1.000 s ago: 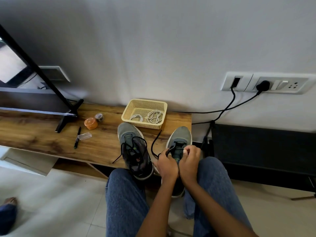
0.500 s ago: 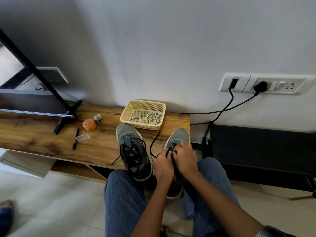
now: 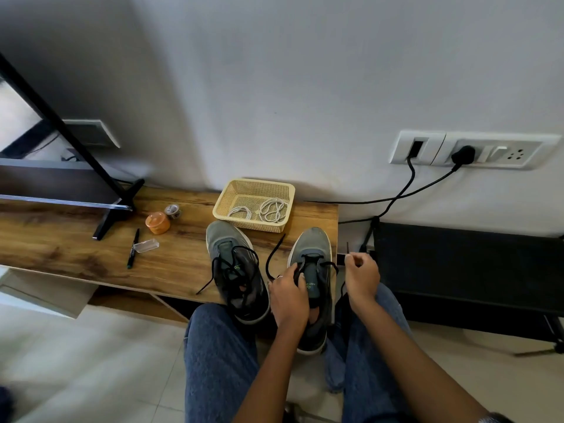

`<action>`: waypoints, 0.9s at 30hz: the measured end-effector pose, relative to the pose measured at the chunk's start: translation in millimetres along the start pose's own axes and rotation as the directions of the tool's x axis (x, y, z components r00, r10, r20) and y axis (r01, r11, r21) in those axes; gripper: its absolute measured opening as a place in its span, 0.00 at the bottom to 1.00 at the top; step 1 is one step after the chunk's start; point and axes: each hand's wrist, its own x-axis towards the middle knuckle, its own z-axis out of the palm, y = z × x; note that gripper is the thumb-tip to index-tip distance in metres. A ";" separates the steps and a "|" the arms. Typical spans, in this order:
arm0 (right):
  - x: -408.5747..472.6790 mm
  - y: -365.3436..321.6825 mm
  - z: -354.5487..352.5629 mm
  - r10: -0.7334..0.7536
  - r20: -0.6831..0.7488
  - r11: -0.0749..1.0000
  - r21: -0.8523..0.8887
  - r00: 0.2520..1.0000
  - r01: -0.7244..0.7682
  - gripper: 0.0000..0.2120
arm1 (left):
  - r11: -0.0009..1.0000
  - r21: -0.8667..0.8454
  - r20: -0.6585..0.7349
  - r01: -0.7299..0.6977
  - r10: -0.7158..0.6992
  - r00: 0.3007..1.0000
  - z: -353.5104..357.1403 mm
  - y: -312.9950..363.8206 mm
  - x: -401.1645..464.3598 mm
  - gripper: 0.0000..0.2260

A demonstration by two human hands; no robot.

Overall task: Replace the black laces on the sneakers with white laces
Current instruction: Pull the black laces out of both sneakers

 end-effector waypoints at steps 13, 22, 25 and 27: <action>-40.5 17.8 12.2 -0.329 0.322 0.882 -0.230 0.888 0.411 0.11 | 0.781 0.423 0.013 -0.459 0.501 0.865 1.0 16.5 32.1 0.11; -35.6 32.2 5.2 -0.333 0.322 0.822 -0.361 0.886 0.440 0.07 | 0.613 0.590 0.156 -0.525 0.551 0.820 5.6 30.0 36.3 0.11; -38.0 33.1 5.5 -0.336 0.290 0.829 -0.361 0.896 0.428 0.07 | 0.677 0.524 0.151 -0.518 0.524 0.838 10.5 25.9 38.8 0.12; -37.9 33.9 5.9 -0.327 0.271 0.839 -0.358 0.905 0.410 0.07 | 0.732 0.433 0.151 -0.526 0.516 0.843 13.5 22.0 41.4 0.10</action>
